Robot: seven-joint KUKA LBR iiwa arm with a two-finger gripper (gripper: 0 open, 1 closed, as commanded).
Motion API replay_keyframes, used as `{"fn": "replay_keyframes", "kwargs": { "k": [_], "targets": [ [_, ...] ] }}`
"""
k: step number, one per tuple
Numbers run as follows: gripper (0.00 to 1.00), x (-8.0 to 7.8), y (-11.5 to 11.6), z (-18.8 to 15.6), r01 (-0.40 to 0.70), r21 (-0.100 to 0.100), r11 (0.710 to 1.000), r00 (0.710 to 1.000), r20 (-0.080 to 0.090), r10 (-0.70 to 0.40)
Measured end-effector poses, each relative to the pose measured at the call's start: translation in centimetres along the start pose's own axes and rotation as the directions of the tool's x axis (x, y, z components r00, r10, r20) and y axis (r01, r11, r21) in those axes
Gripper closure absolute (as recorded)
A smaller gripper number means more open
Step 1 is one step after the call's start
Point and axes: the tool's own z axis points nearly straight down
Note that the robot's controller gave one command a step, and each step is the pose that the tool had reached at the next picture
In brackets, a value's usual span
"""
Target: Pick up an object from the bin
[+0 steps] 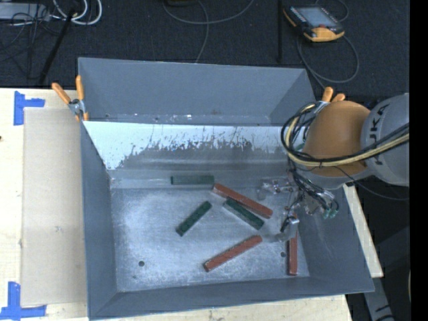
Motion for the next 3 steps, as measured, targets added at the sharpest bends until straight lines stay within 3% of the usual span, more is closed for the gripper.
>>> {"fn": "replay_keyframes", "kwargs": {
  "k": [1, 2, 3],
  "targets": [
    [0.00, 3.1, 6.5, 1.9, 0.129, 0.000, 0.992, 0.992, 0.003, -0.129],
    [1.00, 3.1, 6.3, 1.8, 0.130, 0.004, 0.991, 0.991, 0.006, -0.130],
    [1.00, -3.4, 4.4, -18.8, 0.084, 0.009, 0.996, 0.996, 0.018, -0.084]
  ]
}}
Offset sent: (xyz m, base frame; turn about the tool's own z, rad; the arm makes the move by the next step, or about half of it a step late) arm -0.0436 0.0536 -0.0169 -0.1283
